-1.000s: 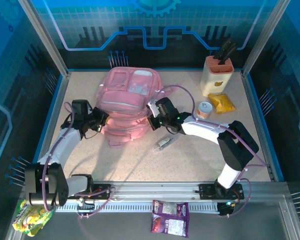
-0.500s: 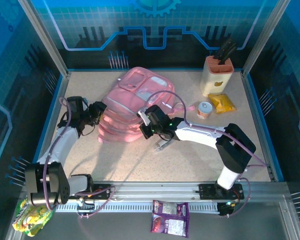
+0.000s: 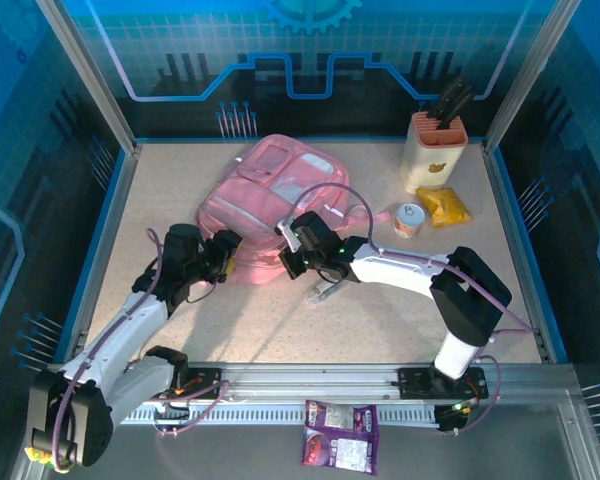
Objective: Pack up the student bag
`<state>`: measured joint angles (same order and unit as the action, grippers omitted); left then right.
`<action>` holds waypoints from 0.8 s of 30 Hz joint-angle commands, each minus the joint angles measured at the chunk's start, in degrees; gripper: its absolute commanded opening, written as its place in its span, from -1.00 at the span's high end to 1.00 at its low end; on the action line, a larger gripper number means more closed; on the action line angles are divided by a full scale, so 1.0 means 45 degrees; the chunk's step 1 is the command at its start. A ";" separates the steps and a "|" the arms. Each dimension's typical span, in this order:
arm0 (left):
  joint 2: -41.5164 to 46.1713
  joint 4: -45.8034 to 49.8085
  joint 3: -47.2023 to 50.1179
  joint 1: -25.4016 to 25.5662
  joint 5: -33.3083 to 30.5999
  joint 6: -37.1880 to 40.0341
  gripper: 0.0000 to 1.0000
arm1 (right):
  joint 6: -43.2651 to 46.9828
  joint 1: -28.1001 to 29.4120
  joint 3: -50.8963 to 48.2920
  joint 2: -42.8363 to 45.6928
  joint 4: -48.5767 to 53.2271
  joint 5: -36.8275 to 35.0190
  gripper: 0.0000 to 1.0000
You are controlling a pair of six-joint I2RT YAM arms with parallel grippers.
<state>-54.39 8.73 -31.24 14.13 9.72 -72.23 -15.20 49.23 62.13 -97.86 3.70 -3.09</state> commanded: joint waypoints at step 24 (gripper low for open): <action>-0.3338 -0.1364 -0.1346 0.2673 -0.3706 -0.1705 1.00 | 0.0427 0.0149 0.0104 -0.0167 0.0016 0.0191 1.00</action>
<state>-69.17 2.26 -35.07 26.11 -3.51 -82.87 -14.59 49.23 61.69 -98.61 3.01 -2.76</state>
